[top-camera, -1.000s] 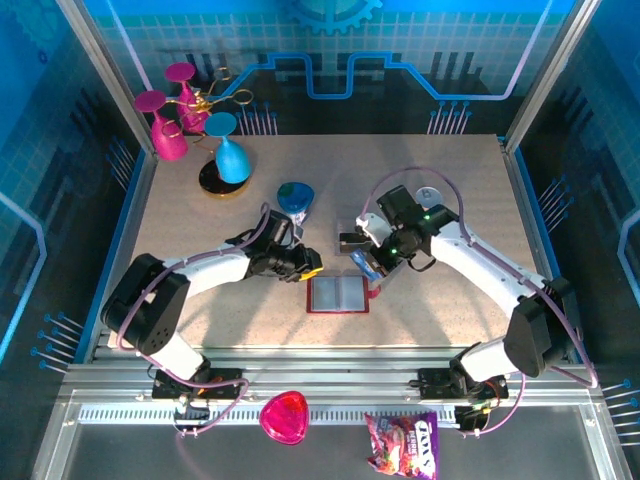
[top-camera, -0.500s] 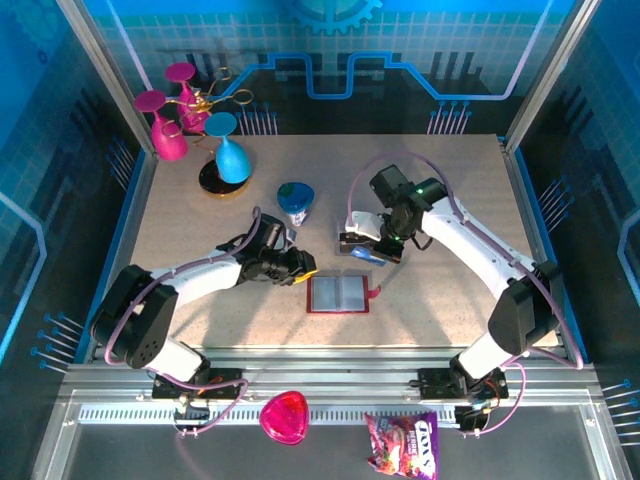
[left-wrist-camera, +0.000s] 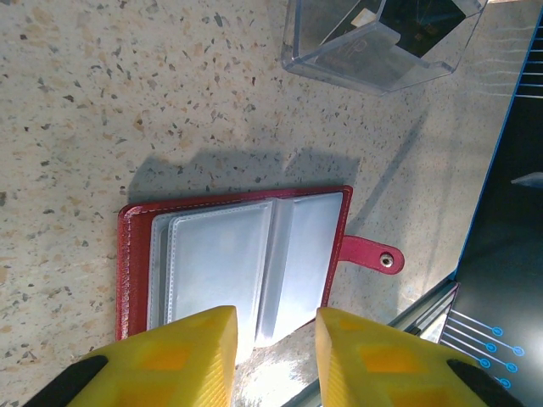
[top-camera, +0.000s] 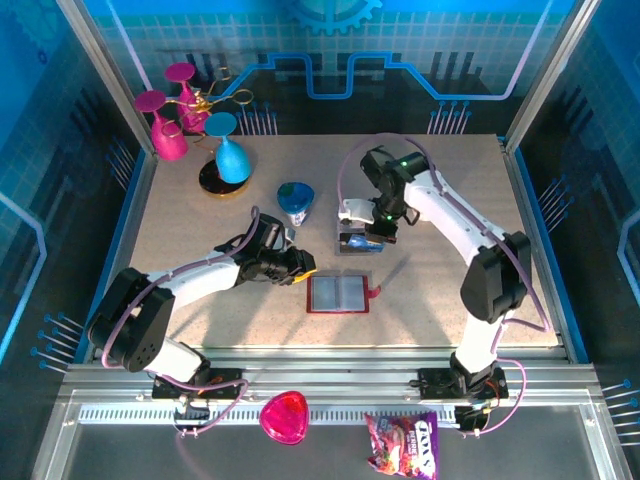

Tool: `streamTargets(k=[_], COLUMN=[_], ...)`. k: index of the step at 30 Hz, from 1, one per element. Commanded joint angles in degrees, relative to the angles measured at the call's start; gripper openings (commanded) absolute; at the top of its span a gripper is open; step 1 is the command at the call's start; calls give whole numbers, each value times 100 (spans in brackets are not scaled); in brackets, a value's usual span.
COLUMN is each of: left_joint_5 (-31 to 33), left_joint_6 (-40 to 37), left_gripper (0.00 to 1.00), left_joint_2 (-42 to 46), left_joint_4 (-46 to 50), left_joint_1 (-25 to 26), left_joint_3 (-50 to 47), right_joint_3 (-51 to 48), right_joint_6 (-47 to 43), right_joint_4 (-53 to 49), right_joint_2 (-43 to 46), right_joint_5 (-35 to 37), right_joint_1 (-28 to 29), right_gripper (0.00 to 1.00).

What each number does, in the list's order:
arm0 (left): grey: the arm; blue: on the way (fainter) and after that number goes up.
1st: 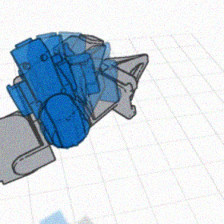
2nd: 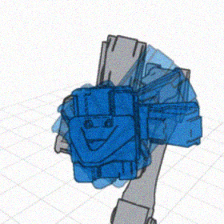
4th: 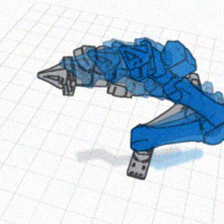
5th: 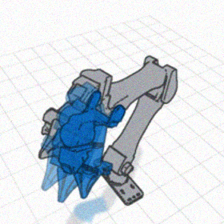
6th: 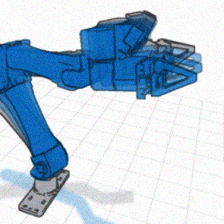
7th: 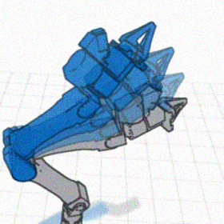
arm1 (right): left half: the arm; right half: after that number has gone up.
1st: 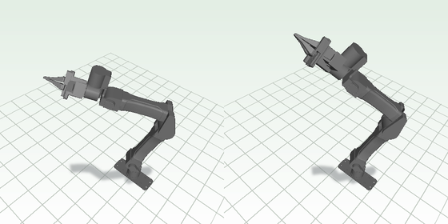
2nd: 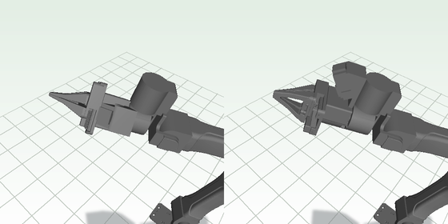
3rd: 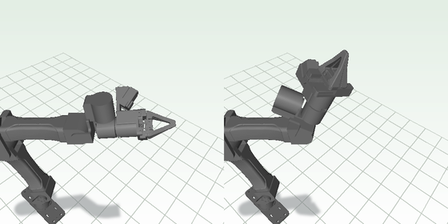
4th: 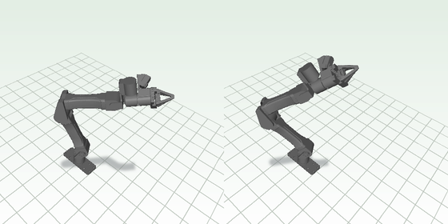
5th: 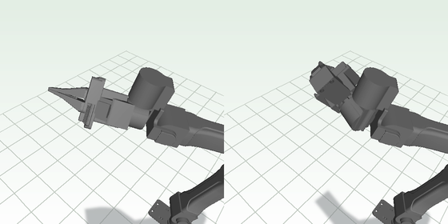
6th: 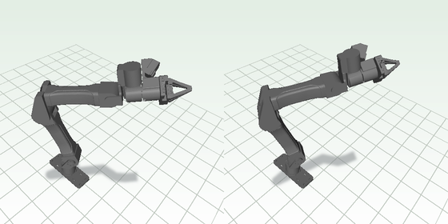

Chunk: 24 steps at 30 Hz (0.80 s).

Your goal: Take the credit cards out of the card holder

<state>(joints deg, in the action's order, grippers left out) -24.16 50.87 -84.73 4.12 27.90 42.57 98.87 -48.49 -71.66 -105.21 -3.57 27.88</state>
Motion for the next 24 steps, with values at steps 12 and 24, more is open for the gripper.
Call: streamTargets(k=[12, 24], left_joint_5=[262, 399], left_joint_6=[64, 103], left_gripper=[31, 31], left_joint_2=[250, 363], left_joint_4=[306, 628], left_joint_1=[-57, -57], left_joint_3=[-64, 27], right_joint_3=[1889, 3550], right_joint_6=[-667, -1004], right_joint_4=[-862, -1323], right_joint_2=[-1293, -2449], right_joint_5=[-56, -133], right_joint_1=[-355, -540], right_gripper=[0, 0])
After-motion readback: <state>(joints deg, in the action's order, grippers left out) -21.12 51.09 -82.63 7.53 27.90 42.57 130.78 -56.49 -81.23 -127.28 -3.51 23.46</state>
